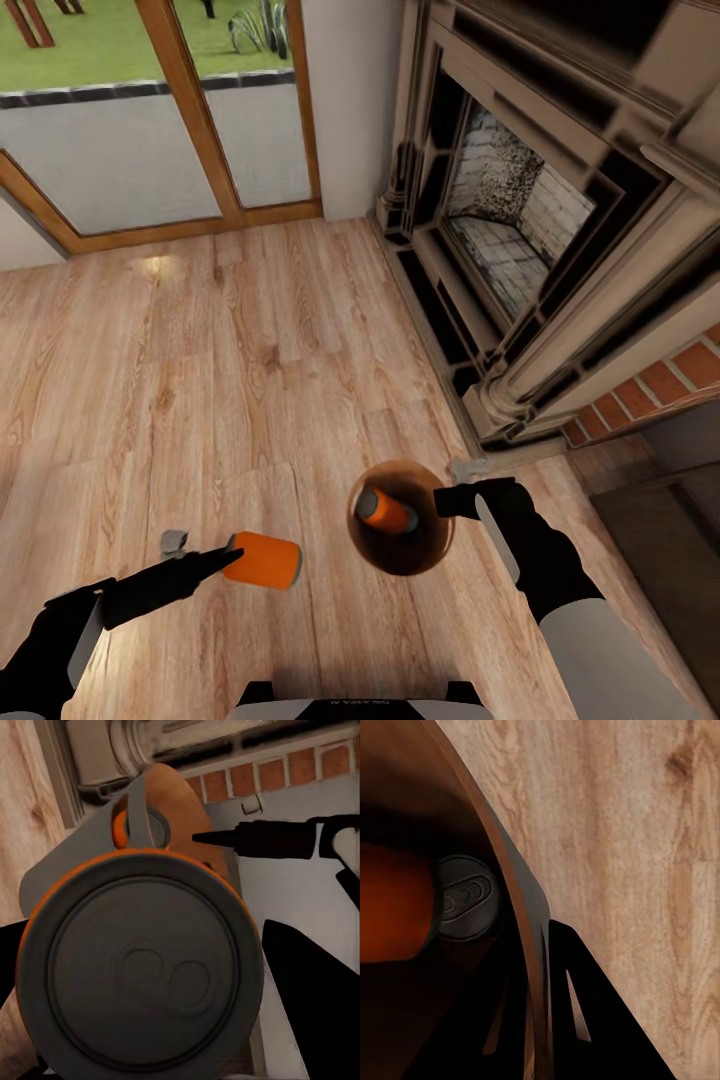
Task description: Put the three can of soda from the living room inside the tash can in the kitchen.
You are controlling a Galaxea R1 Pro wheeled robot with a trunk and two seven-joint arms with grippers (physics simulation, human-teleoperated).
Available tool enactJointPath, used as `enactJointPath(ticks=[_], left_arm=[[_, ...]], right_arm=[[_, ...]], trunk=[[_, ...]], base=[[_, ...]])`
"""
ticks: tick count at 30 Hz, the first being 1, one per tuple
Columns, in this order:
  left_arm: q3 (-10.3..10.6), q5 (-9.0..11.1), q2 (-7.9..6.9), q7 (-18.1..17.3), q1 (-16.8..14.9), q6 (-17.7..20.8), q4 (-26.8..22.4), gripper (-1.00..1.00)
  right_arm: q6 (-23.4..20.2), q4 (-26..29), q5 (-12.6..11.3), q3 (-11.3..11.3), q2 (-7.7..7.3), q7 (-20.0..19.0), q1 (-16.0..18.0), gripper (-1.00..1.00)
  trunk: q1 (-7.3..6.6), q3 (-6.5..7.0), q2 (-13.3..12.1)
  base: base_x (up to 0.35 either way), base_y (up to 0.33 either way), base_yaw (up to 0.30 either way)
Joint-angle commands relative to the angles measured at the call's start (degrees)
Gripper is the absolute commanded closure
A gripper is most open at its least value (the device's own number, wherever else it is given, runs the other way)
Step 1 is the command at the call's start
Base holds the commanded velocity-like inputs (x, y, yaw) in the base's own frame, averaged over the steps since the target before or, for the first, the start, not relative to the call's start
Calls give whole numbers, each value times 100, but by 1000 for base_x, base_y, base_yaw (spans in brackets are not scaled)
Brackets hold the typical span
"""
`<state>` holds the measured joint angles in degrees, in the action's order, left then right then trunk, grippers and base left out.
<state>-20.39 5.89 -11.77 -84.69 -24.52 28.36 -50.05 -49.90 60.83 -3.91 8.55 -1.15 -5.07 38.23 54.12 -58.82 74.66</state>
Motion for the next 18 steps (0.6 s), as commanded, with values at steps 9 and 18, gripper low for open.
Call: enactJointPath(ticks=[9, 18], left_arm=[[6, 7, -1, -463, 0, 13, 12, 100], [8, 8, -1, -531, 0, 20, 5, 100]], right_arm=[[274, -207, -128, 6, 1, -38, 0, 100], [296, -292, -128, 7, 1, -38, 1, 100]], trunk=[[0, 0, 0], [0, 0, 0]], base=[[0, 0, 0], [0, 0, 0]])
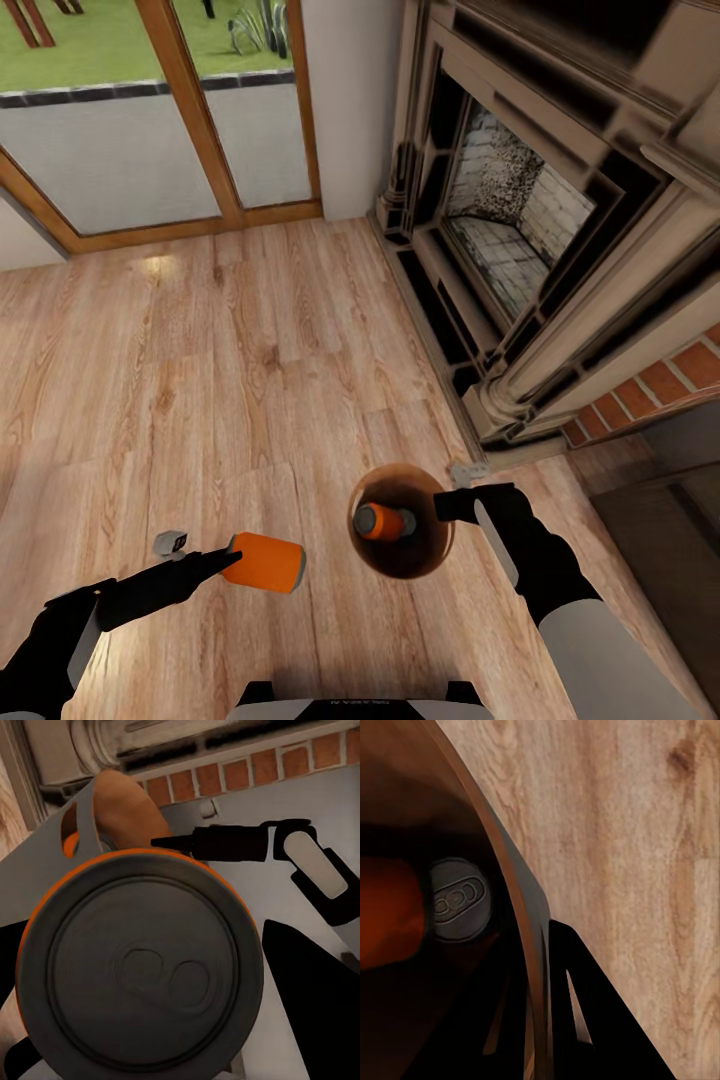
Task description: Put the three can of soda from the living room inside the tash can in the kitchen.
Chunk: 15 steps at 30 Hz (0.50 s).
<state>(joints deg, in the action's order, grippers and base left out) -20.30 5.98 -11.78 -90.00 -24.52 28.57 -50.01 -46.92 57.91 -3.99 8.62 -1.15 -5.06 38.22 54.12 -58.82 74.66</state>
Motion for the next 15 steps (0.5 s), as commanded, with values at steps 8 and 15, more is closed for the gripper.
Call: enactJointPath(ticks=[8, 15], left_arm=[[0, 4, 0, 0, 0, -1, 0, 100], [3, 1, 0, 0, 0, -1, 0, 100]], right_arm=[[445, -485, -119, 88, 1, -39, 8, 100], [657, -701, -119, 167, 3, -39, 16, 100]], trunk=[[0, 0, 0], [0, 0, 0]], base=[[0, 0, 0], [0, 0, 0]])
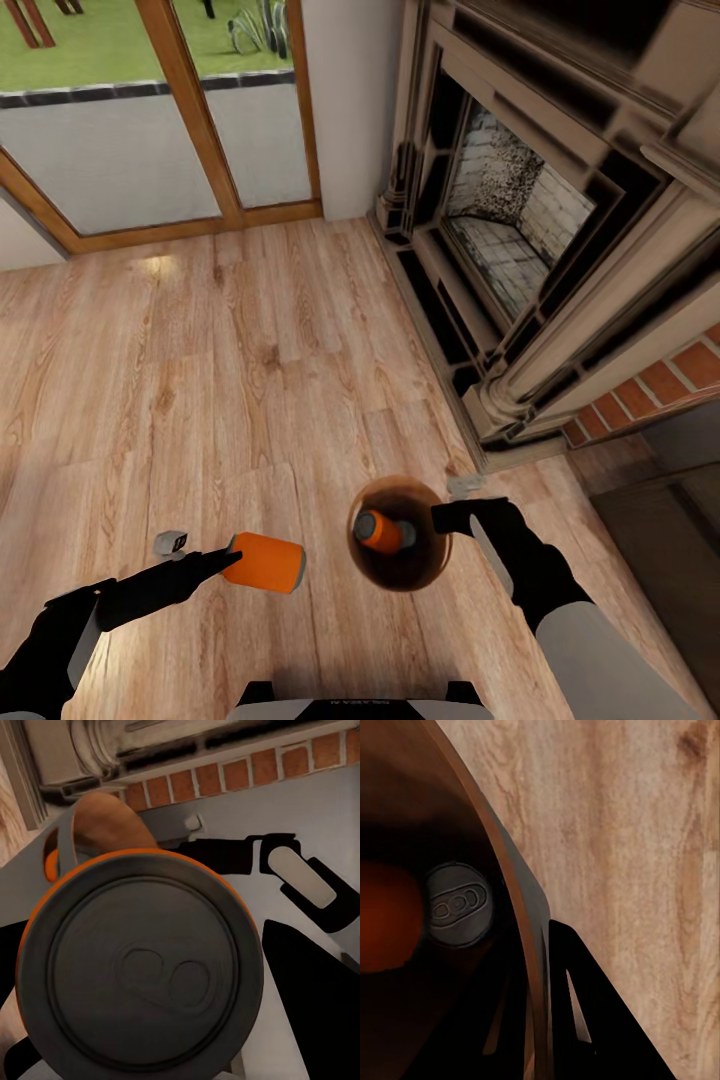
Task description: Put the three can of soda from the living room inside the tash can in the kitchen.
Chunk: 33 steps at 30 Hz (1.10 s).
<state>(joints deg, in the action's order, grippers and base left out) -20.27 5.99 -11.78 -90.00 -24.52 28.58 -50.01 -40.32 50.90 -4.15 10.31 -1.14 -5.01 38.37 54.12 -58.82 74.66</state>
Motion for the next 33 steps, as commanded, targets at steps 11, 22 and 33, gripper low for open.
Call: enactJointPath(ticks=[11, 22, 33], left_arm=[[12, -1, 7, 0, 0, 348, -19, 100], [14, 5, 34, 0, 0, 408, 0, 100], [26, 7, 43, 0, 0, 419, 25, 100]], right_arm=[[48, -252, -96, 14, 25, -44, 21, 100], [53, -337, -95, 15, 26, -44, 30, 100], [237, -456, -95, 15, 26, -44, 38, 100]], trunk=[[0, 0, 0], [0, 0, 0], [0, 0, 0]], base=[[0, 0, 0], [0, 0, 0], [0, 0, 0]])
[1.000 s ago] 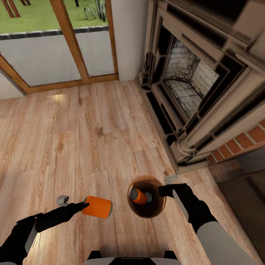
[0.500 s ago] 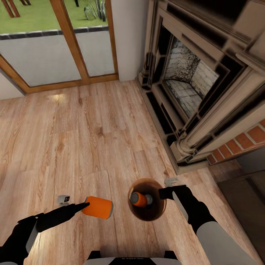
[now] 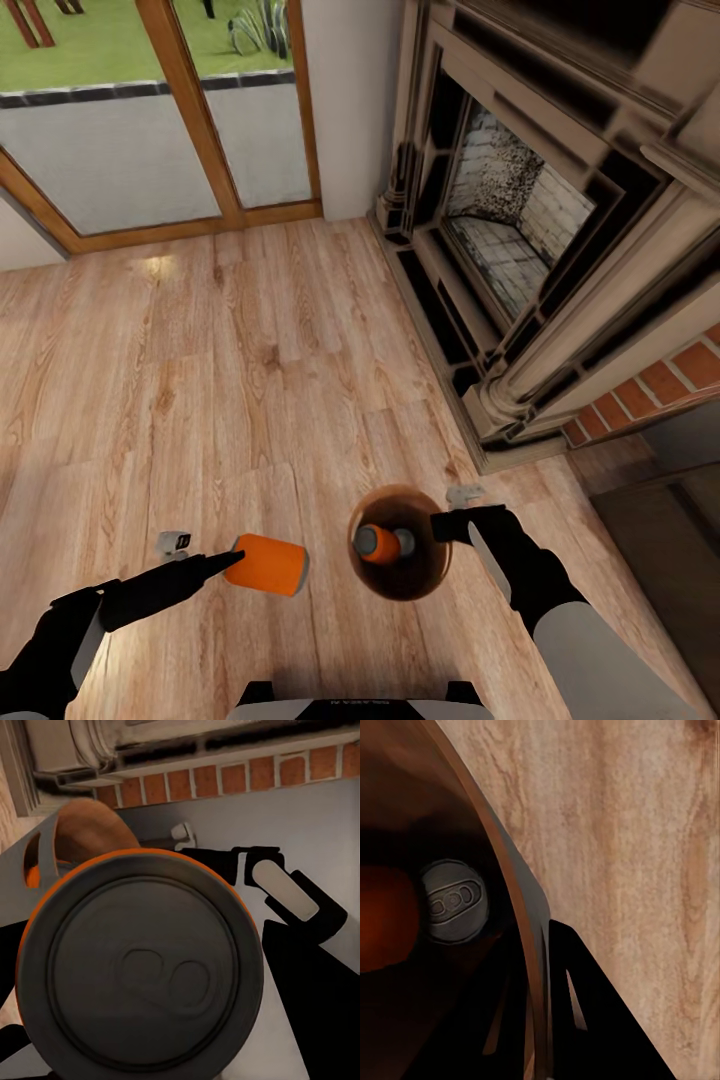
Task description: Put the three can of soda from the living room inside the tash can in the kitchen.
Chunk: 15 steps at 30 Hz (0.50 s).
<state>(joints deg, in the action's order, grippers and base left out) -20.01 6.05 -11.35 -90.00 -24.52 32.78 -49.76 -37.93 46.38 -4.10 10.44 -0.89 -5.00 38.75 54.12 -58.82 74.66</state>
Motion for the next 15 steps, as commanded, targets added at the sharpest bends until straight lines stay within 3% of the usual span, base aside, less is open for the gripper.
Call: enactJointPath(ticks=[1, 15], left_arm=[[10, 1, 18, 0, 0, 0, 3, 100], [30, -7, 409, 0, 0, 0, 27, 100]], right_arm=[[62, -71, -100, 1, 1, -44, 4, 100], [139, -256, -96, 2, 1, -44, 58, 100]], trunk=[[0, 0, 0], [0, 0, 0]], base=[[0, 0, 0], [0, 0, 0]])
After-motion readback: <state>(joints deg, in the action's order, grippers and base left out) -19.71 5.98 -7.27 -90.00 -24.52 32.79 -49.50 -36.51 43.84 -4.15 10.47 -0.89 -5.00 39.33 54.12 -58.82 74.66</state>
